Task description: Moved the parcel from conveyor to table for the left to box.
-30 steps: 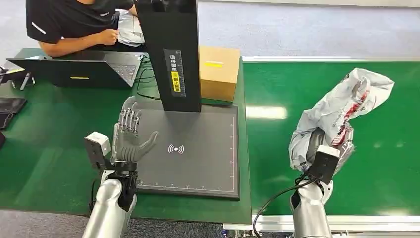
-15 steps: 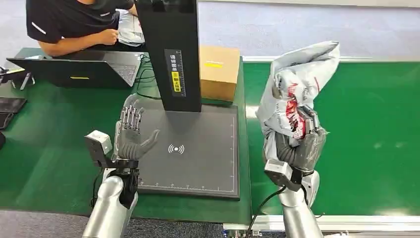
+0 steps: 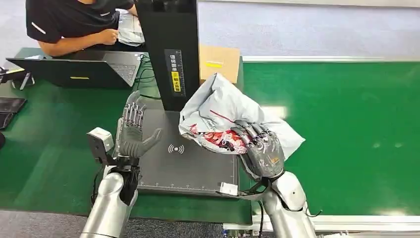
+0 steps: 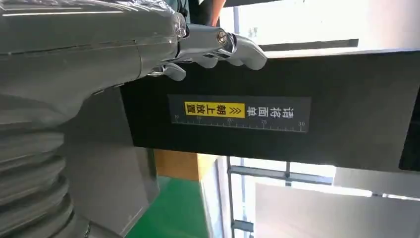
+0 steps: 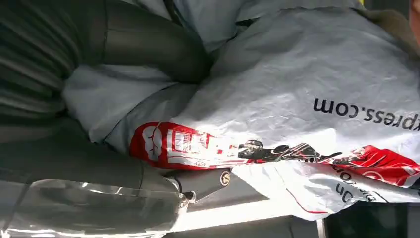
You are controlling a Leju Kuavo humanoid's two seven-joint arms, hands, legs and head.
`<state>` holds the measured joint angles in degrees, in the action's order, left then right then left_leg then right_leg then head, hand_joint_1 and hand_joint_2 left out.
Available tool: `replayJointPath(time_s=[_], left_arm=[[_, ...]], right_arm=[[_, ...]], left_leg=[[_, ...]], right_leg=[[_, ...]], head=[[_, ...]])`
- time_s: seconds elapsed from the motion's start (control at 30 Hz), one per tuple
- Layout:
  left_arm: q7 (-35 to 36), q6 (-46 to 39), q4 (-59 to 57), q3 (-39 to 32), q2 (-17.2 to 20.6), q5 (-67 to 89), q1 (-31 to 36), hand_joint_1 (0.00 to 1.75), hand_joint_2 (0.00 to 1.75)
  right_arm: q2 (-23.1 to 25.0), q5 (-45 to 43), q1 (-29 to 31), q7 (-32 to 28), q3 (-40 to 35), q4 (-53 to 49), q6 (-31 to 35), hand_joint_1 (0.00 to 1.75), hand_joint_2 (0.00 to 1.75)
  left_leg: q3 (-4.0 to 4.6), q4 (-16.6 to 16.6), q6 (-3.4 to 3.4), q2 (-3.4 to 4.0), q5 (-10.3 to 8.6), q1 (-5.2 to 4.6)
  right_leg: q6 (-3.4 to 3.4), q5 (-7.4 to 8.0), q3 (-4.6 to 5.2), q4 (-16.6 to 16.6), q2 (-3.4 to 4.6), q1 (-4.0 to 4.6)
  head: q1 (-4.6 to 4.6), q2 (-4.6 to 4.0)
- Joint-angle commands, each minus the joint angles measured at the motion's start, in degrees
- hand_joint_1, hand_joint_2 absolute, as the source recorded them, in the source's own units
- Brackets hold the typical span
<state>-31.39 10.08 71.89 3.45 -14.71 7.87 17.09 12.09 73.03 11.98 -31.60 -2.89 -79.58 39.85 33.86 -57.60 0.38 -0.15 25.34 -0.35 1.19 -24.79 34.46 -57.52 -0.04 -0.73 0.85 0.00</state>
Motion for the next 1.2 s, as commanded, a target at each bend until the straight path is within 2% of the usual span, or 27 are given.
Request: replayJointPath(time_s=[0.03,0.13,0.23,0.5,0.67,0.73,0.8,0.87,1.07,1.1,1.2], left_arm=[[0.11,1.11,-3.61,-0.93,1.95,0.51,1.6,0.0,1.75],[0.06,1.85,-3.66,-1.27,1.8,0.86,1.73,0.0,1.75],[0.05,2.07,-3.84,-1.33,1.75,0.99,1.79,0.0,1.75],[-0.66,3.08,-4.99,-1.52,1.61,1.7,2.47,0.0,1.75],[-0.73,2.89,-5.19,-1.58,1.72,1.76,2.83,0.0,1.75],[-0.73,2.68,-5.1,-1.55,1.77,1.77,2.76,0.0,1.75],[-0.68,2.58,-4.88,-1.53,1.67,1.62,2.69,0.0,1.75],[-0.68,2.54,-4.77,-1.41,1.57,1.6,2.64,0.0,1.75],[-0.74,2.47,-4.9,-0.7,1.44,1.47,2.57,0.0,1.75],[-0.74,2.33,-5.2,-0.26,1.6,1.46,2.72,0.0,1.75],[-0.92,2.23,-5.43,0.28,1.57,1.03,2.93,0.0,1.75]], right_arm=[[-7.24,1.75,4.75,8.31,-8.2,11.65,-1.31,1.75,1.75],[-9.31,4.15,5.97,11.37,-9.94,12.4,-4.52,1.75,1.75],[-10.1,5.41,6.96,11.72,-10.45,13.3,-5.77,1.75,1.75],[-12.37,9.33,14.35,8.97,-18.28,19.63,-12.06,1.75,1.75],[-12.65,10.24,18.55,7.81,-22.56,23.52,-12.41,1.75,1.75],[-12.42,8.43,20.94,6.14,-24.92,26.01,-12.25,1.75,1.75],[-11.44,0.44,23.08,1.57,-26.42,28.54,-13.68,1.75,1.75],[-11.29,-0.13,23.95,1.13,-27.44,29.45,-13.64,1.75,1.75],[-10.22,-3.78,25.45,-1.51,-28.59,33.45,-13.18,1.75,1.75],[-9.3,-7.59,26.2,-3.95,-28.46,35.93,-14.47,1.75,1.75],[-7.85,-10.59,27.39,-6.46,-28.94,39.23,-14.9,1.73,1.75]], left_leg=[[-0.15,0.11,-0.08,0.13,-0.04,0.02],[-0.15,0.12,-0.09,0.14,-0.04,0.03],[-0.06,0.06,-0.06,0.06,-0.03,0.01],[-0.07,0.05,-0.08,0.14,-0.03,0.0],[-0.07,0.06,-0.14,0.21,-0.07,0.0],[-0.12,0.13,-0.16,0.09,-0.11,0.02],[-0.07,0.07,-0.12,0.09,-0.07,0.01],[-0.12,0.11,-0.17,0.29,-0.09,0.01],[0.0,0.03,-0.08,0.04,-0.03,0.01],[0.01,0.04,-0.09,0.04,-0.04,0.01],[-0.01,0.04,-0.11,0.12,-0.04,0.0]], right_leg=[[-0.06,0.08,-0.14,0.13,0.12,0.02],[-0.05,0.09,-0.14,0.15,0.13,0.03],[-0.04,0.05,-0.07,0.06,0.05,0.01],[-0.05,0.07,-0.02,0.04,0.14,0.0],[-0.08,0.12,-0.01,0.04,0.2,0.01],[-0.1,0.11,-0.08,0.1,0.07,0.02],[-0.07,0.07,-0.04,0.06,0.08,0.02],[-0.12,0.15,-0.02,0.08,0.27,0.02],[-0.05,0.01,0.04,0.0,0.03,0.01],[-0.06,0.03,0.04,0.01,0.04,0.01],[-0.07,0.04,0.04,-0.02,0.12,0.0]], head=[[0.0,0.0],[0.0,0.0],[0.0,0.0],[0.0,0.0],[0.0,0.0],[-0.02,0.0],[0.0,0.0],[0.0,0.0],[0.0,0.0],[-0.02,0.0],[-0.02,0.0]])
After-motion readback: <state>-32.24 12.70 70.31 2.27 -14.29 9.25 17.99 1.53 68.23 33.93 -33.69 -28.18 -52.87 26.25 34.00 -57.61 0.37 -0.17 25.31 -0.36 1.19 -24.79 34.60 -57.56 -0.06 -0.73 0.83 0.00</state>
